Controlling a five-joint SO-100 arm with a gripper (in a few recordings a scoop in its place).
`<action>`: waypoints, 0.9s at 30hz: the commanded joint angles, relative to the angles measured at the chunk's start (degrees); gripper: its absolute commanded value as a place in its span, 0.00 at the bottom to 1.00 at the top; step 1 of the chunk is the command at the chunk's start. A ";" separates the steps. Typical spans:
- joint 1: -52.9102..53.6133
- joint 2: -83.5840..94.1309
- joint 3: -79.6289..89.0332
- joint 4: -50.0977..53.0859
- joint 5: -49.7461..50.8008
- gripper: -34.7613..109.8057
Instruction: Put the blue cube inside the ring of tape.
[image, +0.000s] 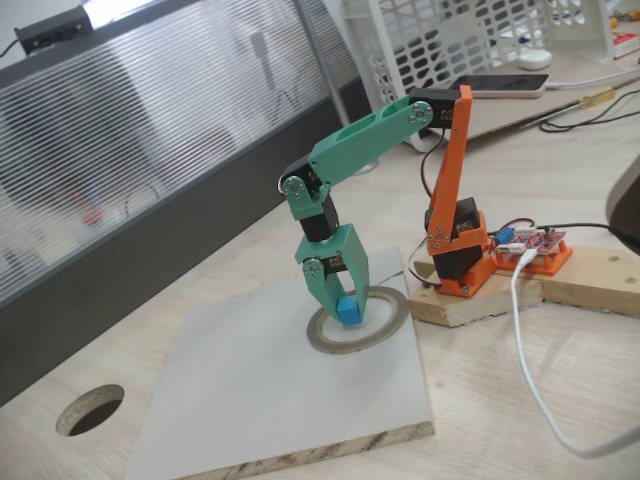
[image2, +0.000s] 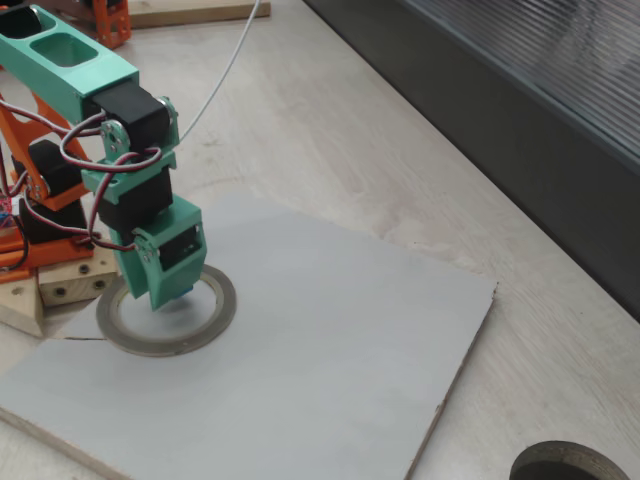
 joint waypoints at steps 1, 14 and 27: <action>0.79 1.49 0.44 0.70 0.53 0.35; 0.70 1.49 0.44 1.23 0.44 0.35; 1.14 1.41 0.53 0.70 0.35 0.35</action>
